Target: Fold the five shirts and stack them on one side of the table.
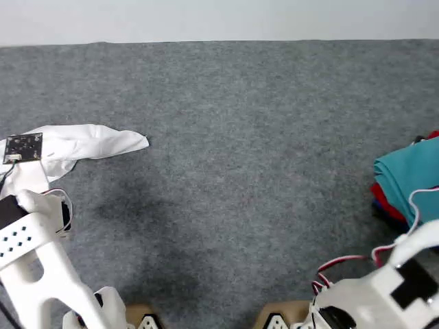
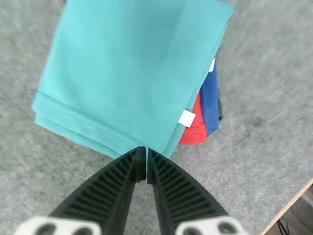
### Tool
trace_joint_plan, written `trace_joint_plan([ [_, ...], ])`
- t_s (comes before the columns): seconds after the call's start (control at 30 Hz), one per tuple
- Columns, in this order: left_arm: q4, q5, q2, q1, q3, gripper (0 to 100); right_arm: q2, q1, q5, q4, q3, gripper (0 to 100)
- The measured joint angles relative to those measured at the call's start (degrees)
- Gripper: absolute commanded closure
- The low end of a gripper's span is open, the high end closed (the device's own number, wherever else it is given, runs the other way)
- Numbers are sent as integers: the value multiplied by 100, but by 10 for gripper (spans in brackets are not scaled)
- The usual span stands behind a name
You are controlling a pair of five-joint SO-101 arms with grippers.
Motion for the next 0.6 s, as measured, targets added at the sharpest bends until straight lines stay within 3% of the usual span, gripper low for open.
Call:
trace_joint_plan([
  [0.27, 0, -26, 475, 0, -1319, 961, -1723, -79, 527, 0, 1600, 988],
  [0.6, 0, -1292, 2998, -9, -3235, 792, -3991, -624, 738, 0, 4651, 983],
])
